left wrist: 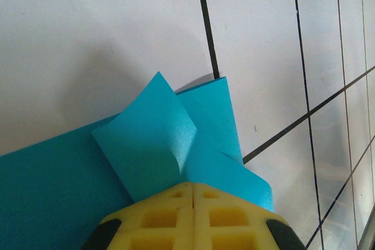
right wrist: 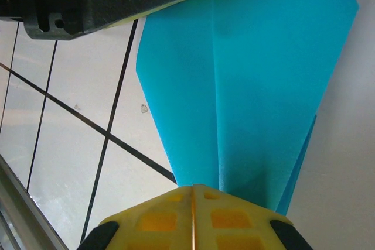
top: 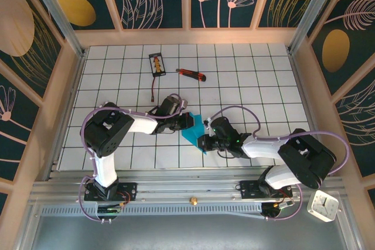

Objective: Fold a paper plane with a square sheet of paper (pick it up from the middle)
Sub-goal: Fourth fold the wing at the center of the table.

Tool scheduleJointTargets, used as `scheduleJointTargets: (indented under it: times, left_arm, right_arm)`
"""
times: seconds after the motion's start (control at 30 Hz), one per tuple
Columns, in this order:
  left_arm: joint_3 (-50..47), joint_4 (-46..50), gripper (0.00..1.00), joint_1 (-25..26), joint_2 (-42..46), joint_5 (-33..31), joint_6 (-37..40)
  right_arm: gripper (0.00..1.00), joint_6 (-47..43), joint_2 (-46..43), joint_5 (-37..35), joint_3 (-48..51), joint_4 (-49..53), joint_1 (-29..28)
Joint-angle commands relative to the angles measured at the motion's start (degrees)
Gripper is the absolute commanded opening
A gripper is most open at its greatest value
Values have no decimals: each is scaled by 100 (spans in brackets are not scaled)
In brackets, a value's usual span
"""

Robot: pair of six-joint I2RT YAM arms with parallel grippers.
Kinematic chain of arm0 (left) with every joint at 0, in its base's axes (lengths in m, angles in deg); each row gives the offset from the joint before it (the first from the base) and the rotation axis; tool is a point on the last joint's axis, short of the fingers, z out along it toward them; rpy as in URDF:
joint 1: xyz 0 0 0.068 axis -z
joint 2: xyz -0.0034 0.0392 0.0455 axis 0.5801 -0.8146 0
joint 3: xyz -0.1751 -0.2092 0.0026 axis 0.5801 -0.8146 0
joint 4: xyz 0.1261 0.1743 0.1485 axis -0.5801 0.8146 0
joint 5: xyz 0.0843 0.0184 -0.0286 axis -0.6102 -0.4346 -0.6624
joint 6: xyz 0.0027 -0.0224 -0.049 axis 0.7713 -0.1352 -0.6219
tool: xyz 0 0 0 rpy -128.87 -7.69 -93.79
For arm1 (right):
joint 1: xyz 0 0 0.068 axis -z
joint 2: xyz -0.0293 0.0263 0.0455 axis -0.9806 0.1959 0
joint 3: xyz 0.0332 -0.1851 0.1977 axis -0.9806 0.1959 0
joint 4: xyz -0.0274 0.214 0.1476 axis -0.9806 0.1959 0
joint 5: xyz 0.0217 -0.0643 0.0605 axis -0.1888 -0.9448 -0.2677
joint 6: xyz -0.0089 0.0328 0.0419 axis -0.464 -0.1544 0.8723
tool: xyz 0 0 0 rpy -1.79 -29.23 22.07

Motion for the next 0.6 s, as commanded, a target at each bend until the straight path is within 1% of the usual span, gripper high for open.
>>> scheduleJointTargets:
  times: [0.0,0.57]
  left_arm:
    - [-49,692,0,-16,-246,-396,168]
    - [-57,674,0,-13,-235,-369,171]
  right_arm:
    - [9,-130,-43,51,83,35,52]
    - [8,-315,231,86,-46,193,129]
